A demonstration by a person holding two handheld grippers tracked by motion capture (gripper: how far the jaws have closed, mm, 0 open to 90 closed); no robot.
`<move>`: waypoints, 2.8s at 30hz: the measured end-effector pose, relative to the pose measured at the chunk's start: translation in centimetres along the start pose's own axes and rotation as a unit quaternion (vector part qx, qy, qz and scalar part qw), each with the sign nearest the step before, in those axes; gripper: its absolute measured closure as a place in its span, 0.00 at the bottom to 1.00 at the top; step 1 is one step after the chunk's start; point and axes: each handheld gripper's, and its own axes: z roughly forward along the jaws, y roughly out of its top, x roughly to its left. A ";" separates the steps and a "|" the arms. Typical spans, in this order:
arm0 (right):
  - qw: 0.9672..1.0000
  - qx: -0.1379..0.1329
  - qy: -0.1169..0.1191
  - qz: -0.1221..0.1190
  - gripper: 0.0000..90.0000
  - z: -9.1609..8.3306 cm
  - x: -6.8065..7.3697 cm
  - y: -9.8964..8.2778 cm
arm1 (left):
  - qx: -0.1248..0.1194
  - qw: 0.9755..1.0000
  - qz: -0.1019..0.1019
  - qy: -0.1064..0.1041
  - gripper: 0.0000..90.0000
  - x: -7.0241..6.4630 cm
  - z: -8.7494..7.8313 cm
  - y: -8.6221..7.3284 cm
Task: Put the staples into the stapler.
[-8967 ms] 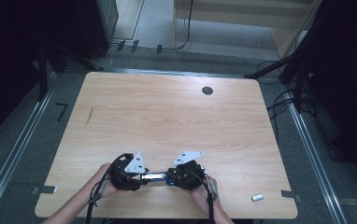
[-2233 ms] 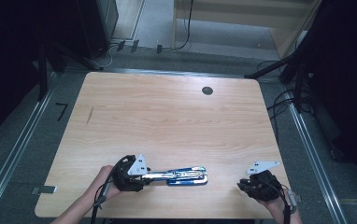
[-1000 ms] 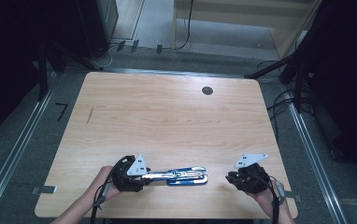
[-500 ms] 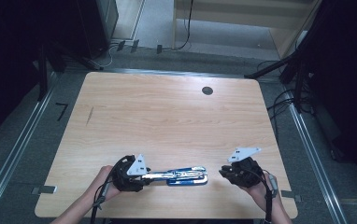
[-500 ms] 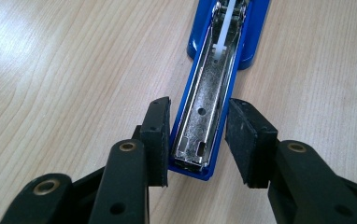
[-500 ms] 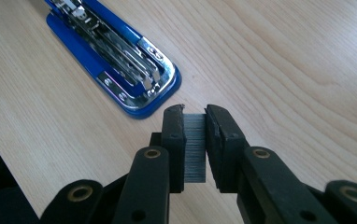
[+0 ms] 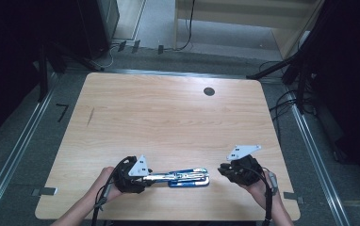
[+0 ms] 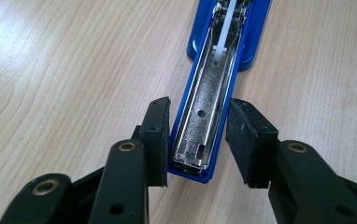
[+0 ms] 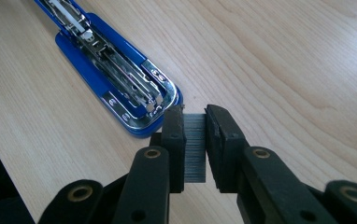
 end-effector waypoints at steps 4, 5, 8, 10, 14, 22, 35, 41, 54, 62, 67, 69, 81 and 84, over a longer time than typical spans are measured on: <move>1.000 -0.005 0.004 -0.007 0.87 0.1 0.1 0.4 | 0.000 1.000 0.000 0.000 0.68 0.0 0.0 0.0; 1.000 -0.006 0.005 -0.010 0.87 0.2 0.1 0.5 | 0.000 1.000 0.000 0.001 0.68 0.0 0.0 0.0; 1.000 -0.014 0.016 -0.021 0.87 0.5 0.3 1.2 | 0.000 1.000 0.001 0.001 0.68 0.0 0.0 0.0; 0.999 -0.015 0.023 -0.029 0.87 0.8 0.4 1.4 | 0.001 1.000 0.001 0.000 0.68 0.1 0.0 0.1; 0.999 -0.013 0.032 -0.040 0.87 1.2 0.6 1.9 | 0.003 1.000 0.001 -0.003 0.68 0.3 0.0 0.1; 0.996 -0.011 0.058 -0.066 0.87 2.5 1.0 2.5 | 0.000 1.000 -0.003 -0.004 0.67 0.5 0.0 0.2; 0.988 -0.014 0.099 -0.121 0.87 4.4 1.8 3.7 | 0.000 1.000 -0.004 -0.004 0.68 0.5 0.0 0.4; 0.981 -0.018 0.119 -0.150 0.87 5.3 1.9 3.9 | 0.000 1.000 -0.003 -0.003 0.68 0.6 0.0 0.4; 0.974 -0.018 0.147 -0.168 0.87 6.0 1.5 3.6 | 0.001 1.000 -0.002 -0.004 0.68 0.6 0.1 0.5; 0.973 -0.016 0.148 -0.175 0.87 6.0 1.4 3.4 | 0.001 1.000 -0.003 -0.004 0.68 0.6 0.1 0.5; 0.972 -0.018 0.148 -0.183 0.87 5.9 1.2 3.3 | 0.001 1.000 -0.003 -0.004 0.68 0.6 0.1 0.5; 0.971 -0.018 0.148 -0.186 0.87 5.9 1.2 3.3 | 0.001 1.000 -0.003 -0.004 0.68 0.6 0.1 0.5; 0.964 -0.022 0.157 -0.213 0.87 5.9 1.1 3.3 | 0.003 1.000 -0.003 -0.004 0.68 0.6 0.1 0.5; 0.963 -0.022 0.159 -0.215 0.87 6.0 1.1 3.3 | 0.003 1.000 -0.002 -0.004 0.67 0.6 0.1 0.5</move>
